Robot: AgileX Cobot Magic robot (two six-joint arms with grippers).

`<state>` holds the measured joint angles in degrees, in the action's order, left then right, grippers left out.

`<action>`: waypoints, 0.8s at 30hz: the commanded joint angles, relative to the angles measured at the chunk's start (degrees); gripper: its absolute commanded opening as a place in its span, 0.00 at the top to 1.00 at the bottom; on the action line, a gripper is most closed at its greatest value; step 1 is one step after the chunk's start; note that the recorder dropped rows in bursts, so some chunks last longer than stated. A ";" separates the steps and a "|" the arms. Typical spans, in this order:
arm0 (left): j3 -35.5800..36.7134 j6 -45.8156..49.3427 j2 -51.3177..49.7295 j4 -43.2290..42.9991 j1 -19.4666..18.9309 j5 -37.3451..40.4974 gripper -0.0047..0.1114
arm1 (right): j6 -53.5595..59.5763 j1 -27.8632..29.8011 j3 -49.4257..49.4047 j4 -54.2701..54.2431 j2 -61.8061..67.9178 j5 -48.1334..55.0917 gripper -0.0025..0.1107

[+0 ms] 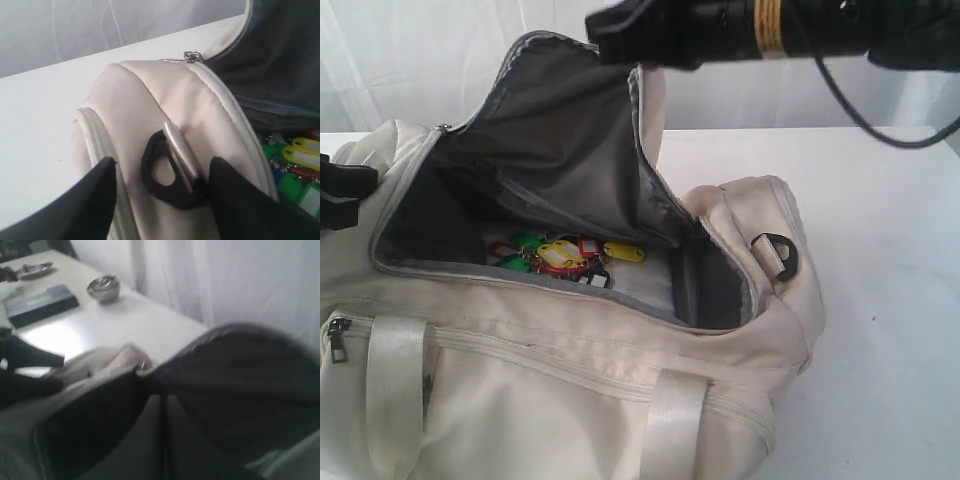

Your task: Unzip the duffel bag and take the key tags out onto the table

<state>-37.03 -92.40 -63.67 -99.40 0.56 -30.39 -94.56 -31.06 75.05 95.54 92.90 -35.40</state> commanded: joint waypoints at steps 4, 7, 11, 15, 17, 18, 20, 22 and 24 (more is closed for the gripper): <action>0.42 -0.36 0.10 -0.54 0.12 0.20 0.45 | -3.68 0.00 -3.69 4.41 6.76 1.49 0.98; 0.42 -0.36 0.10 -0.54 0.12 0.20 0.45 | -2.72 0.00 -3.79 4.41 7.83 23.27 0.98; 0.42 -0.36 0.10 -0.54 0.12 0.12 0.45 | -2.93 2.15 -3.79 4.41 10.26 32.22 0.98; 0.42 -0.36 0.10 -0.54 0.12 0.15 0.45 | -2.83 2.58 -3.02 4.41 9.72 6.13 0.98; 0.42 -0.36 0.10 -0.54 0.12 0.15 0.45 | -0.09 2.58 -3.07 4.41 9.60 -4.19 0.96; 0.42 -0.36 0.10 -0.54 0.12 0.15 0.45 | -0.68 2.58 -3.16 4.41 9.60 -6.38 0.93; 0.42 -0.36 0.10 -0.54 0.12 0.02 0.45 | -1.25 2.47 -3.16 4.41 9.71 -10.05 0.85; 0.42 -0.36 0.10 -0.54 0.12 0.02 0.45 | -1.25 1.90 -3.19 4.41 9.95 -11.77 0.73; 0.42 -0.36 0.10 -0.54 0.12 0.02 0.45 | -2.89 1.34 -3.69 4.41 10.19 -12.03 0.63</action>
<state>-37.03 -92.40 -63.67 -99.40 0.56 -30.39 -96.42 -29.13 71.52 99.66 103.16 -45.69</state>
